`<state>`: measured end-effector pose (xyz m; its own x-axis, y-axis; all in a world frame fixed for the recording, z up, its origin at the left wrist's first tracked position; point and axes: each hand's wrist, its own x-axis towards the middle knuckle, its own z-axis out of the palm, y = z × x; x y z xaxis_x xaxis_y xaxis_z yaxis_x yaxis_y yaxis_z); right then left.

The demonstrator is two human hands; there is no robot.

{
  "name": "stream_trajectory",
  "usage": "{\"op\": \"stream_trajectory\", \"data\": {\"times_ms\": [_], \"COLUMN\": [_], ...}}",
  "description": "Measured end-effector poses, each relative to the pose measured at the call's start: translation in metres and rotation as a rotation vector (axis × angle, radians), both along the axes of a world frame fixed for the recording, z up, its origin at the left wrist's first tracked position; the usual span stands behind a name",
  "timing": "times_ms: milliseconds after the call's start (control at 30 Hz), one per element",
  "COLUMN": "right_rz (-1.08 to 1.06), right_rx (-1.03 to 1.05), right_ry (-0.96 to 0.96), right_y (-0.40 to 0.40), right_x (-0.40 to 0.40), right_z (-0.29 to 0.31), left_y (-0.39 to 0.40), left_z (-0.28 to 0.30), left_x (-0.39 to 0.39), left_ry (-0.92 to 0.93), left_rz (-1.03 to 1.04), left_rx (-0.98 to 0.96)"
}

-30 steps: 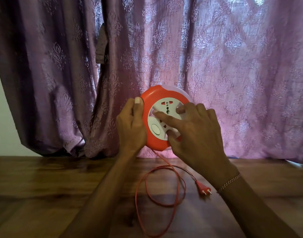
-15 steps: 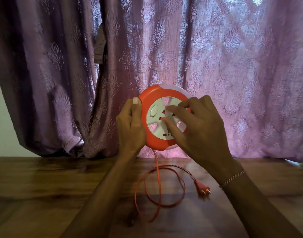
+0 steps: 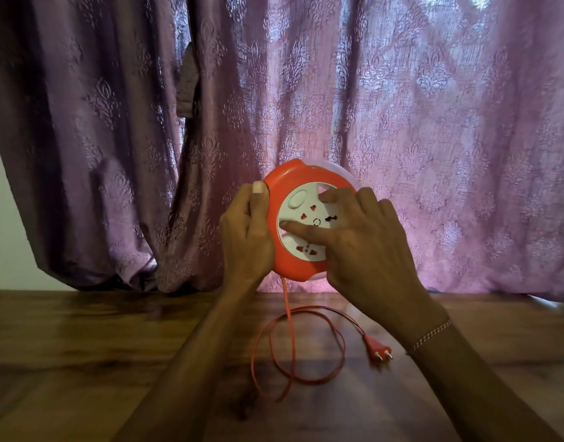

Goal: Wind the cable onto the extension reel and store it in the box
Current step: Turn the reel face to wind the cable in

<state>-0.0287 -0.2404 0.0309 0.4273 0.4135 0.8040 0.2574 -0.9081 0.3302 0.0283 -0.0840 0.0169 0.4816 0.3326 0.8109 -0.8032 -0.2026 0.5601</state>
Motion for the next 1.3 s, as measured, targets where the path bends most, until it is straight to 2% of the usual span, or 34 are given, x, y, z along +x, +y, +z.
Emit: {"op": "stream_trajectory", "data": {"times_ms": [367, 667, 833, 967, 1033, 1167, 1300], "right_rz": [0.048, 0.060, 0.088, 0.301, 0.356, 0.286, 0.171], "right_rx": [0.249, 0.398, 0.328, 0.230, 0.113, -0.029, -0.062], "right_ry": [0.014, -0.084, -0.104, -0.144, -0.081, 0.069, 0.039], "right_y": [0.010, 0.012, 0.010, 0.002, -0.004, -0.008, -0.007], "right_x": [0.000, 0.006, 0.008, 0.007, 0.006, 0.009, 0.008], "right_z": [-0.008, -0.012, -0.011, -0.002, 0.000, 0.000, 0.000], "left_y": [-0.001, -0.002, 0.000, 0.001, 0.000, -0.001, 0.001], "left_z": [-0.002, 0.000, -0.001, -0.001, 0.000, 0.000, -0.002], "left_x": [0.003, 0.002, 0.003, 0.003, 0.002, 0.003, 0.006], "left_ry": [-0.018, -0.001, 0.032, 0.036, 0.033, 0.031, 0.008], "left_rz": [-0.003, -0.005, 0.001, -0.021, -0.022, -0.020, 0.002], "left_rx": [0.001, -0.015, -0.035, -0.045, -0.045, -0.029, 0.013]}}
